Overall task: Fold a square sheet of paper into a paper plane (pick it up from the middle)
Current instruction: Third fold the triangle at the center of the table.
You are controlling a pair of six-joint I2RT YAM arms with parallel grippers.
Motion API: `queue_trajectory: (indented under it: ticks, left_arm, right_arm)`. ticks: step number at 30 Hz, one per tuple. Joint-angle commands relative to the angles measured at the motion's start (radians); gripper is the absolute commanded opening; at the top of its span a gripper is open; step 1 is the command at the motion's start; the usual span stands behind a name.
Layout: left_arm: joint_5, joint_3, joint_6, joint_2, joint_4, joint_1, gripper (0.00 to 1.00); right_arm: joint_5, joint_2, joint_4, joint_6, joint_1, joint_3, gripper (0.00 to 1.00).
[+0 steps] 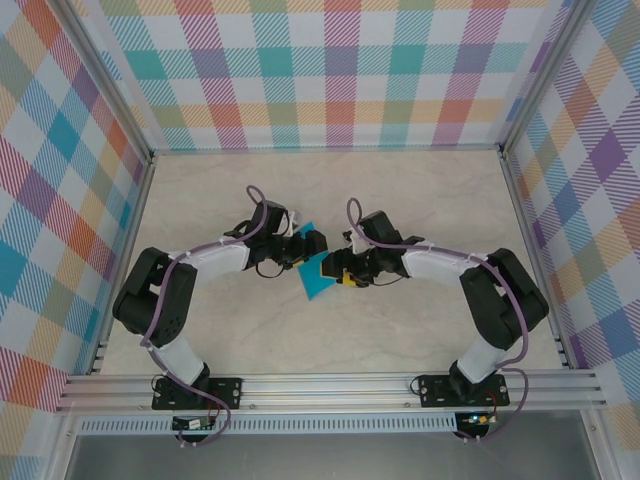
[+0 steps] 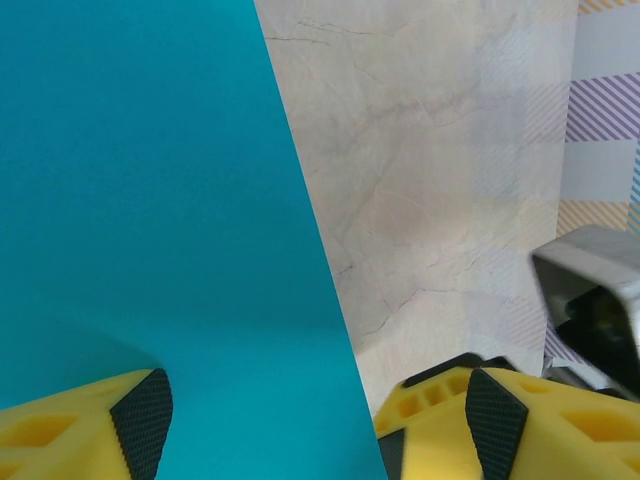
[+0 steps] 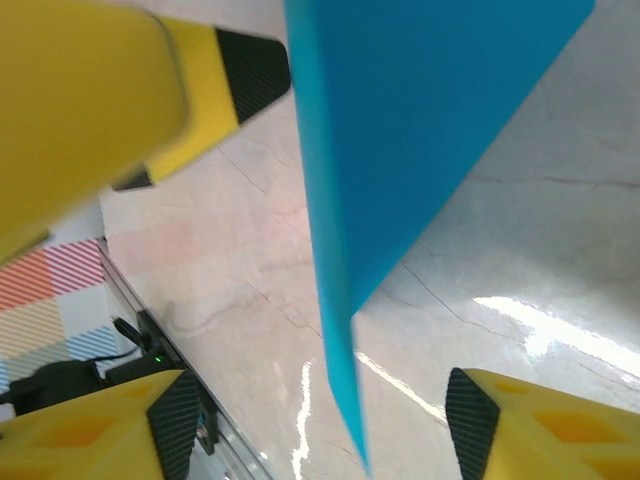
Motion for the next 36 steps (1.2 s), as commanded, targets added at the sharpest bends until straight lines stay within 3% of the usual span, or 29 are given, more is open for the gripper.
queue_trajectory:
  ticks: [1,8,14,18,23,27,36]
  left_arm:
    - [0.012,0.009,-0.007,0.004,0.015,0.004,0.78]
    - [-0.007,0.004,-0.004,-0.007,0.004,0.004,0.73]
    - [-0.006,-0.026,-0.008,-0.017,0.028,0.007,0.67]
    - [0.046,-0.042,-0.032,0.021,0.08,0.007,0.52]
    - [0.067,-0.054,-0.034,0.051,0.096,-0.003,0.43]
    - [0.07,-0.066,-0.03,0.066,0.095,-0.01,0.39]
    - [0.016,-0.085,0.004,0.06,0.051,-0.01,0.37]
  right_arm:
    - [-0.016,0.012,0.04,-0.004,0.012,-0.004,0.61]
    - [0.062,0.008,0.048,0.077,0.014,-0.022,0.22]
    - [0.138,0.002,-0.01,0.146,0.011,-0.027,0.03]
    - [0.133,0.033,-0.148,0.143,0.005,0.018,0.0]
    - [0.119,0.051,-0.269,0.126,-0.004,0.054,0.0]
    - [0.107,0.062,-0.259,0.122,-0.004,0.076,0.03]
    - [0.068,0.089,-0.199,0.139,-0.004,0.113,0.18]
